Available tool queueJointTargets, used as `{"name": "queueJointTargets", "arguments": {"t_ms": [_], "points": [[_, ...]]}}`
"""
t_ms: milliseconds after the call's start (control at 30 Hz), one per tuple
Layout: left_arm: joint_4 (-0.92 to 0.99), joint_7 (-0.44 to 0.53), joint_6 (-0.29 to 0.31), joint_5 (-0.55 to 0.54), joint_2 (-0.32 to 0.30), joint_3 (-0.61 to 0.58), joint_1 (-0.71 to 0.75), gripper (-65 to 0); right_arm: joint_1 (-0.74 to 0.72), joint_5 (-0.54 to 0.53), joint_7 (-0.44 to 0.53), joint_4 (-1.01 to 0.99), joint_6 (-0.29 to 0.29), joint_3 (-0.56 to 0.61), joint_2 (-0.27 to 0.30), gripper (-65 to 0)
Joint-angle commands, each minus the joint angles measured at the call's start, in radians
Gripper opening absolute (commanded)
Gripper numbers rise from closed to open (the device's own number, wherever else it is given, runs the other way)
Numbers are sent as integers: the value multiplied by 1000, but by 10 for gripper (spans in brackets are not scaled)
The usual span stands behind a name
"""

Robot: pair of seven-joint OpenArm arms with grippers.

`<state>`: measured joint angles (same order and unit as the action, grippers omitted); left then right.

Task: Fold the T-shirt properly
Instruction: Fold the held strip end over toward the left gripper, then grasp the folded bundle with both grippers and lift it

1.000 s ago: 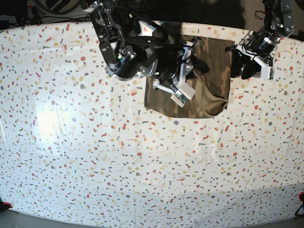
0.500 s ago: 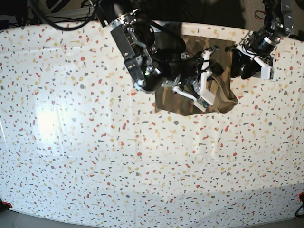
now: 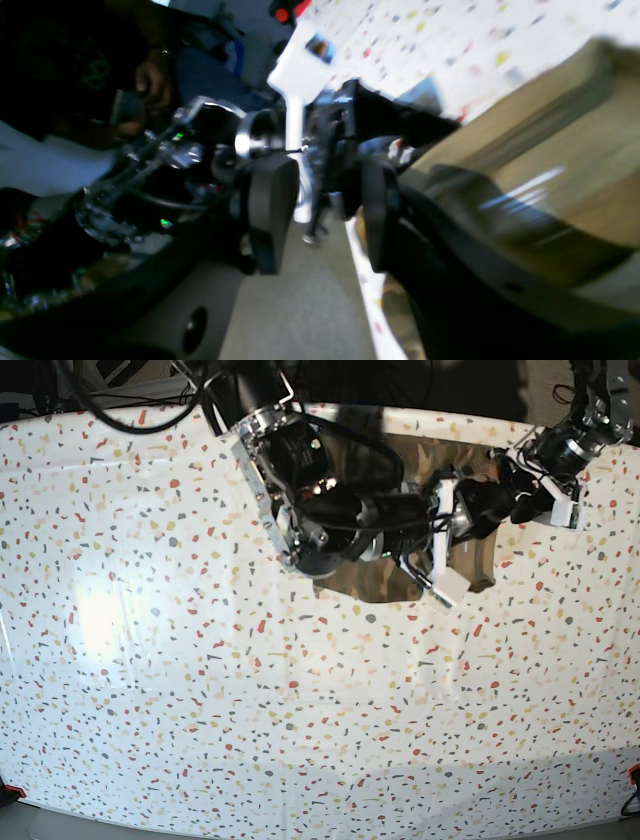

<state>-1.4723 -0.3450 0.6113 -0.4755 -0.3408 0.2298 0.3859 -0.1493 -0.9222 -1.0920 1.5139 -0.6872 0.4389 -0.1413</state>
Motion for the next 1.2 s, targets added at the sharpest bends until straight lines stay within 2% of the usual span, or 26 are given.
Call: {"name": "queueJointTargets", "arguments": {"t_ms": [0, 167, 300, 400, 500, 567, 700, 833, 933, 1033, 1167], "points": [[-3, -16, -30, -3, -30, 5, 8, -390, -34, -31, -4, 18, -11, 0, -16, -395], [-23, -3, -77, -72, -125, 15, 8, -390, -110, 23, -90, 18, -11, -8, -16, -395], [-72, -74, -80, -196, -147, 63, 11, -390, -128, 163, -112, 18, -11, -63, -16, -405], [-128, -133, -78, -290, -147, 93, 17, -390, -128, 215, -117, 18, -11, -121, -15, -476], [-210, -142, -65, -351, -145, 97, 39, -390, -131, 213, -116, 18, -11, -168, 29, -576], [-275, -146, -65, -376, -135, 97, 61, -390, -130, 213, -117, 18, -11, -198, 68, -650], [-409, -178, -61, -390, -105, 97, 114, -390, -130, 212, -117, 18, -11, -234, 138, -650], [-505, -222, -48, -390, -40, 97, 177, -390, -129, 208, -122, 18, -11, -241, 193, -650], [-508, -243, 10, -390, 12, 96, 224, -390, -123, 215, -122, 18, -11, -240, 206, -650], [-508, -250, 58, -389, 68, 93, 264, -390, -112, 273, -102, 17, -11, -240, 217, -650], [-498, -253, 74, -369, 105, 29, 271, -390, -99, 245, -72, 17, -11, -229, 216, -650]]}}
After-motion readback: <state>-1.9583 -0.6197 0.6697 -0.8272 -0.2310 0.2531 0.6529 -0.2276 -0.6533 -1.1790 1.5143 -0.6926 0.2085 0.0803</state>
